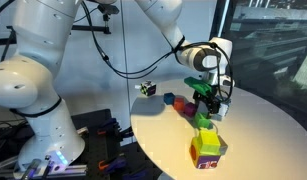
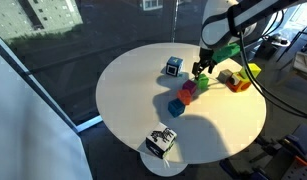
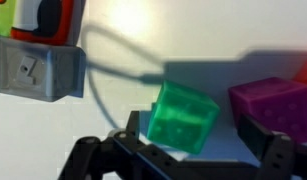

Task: Put the green block on the table

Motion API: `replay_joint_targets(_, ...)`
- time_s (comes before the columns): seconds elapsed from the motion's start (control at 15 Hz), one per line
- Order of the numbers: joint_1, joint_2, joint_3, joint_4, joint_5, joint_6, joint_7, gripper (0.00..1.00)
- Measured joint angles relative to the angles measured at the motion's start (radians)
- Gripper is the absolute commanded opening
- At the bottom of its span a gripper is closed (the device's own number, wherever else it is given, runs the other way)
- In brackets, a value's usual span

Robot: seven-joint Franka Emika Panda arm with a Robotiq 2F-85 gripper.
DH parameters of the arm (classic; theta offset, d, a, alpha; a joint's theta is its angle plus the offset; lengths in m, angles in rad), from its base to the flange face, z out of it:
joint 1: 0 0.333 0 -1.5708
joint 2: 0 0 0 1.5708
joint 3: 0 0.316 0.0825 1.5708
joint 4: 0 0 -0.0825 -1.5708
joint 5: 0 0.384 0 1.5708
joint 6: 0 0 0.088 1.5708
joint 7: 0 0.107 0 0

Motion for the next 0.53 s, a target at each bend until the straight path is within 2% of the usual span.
replay_joint_targets(0.53, -0.027, -0.098, -0.001, -0.017, 0.000, -0.119, -0.022, 1.00)
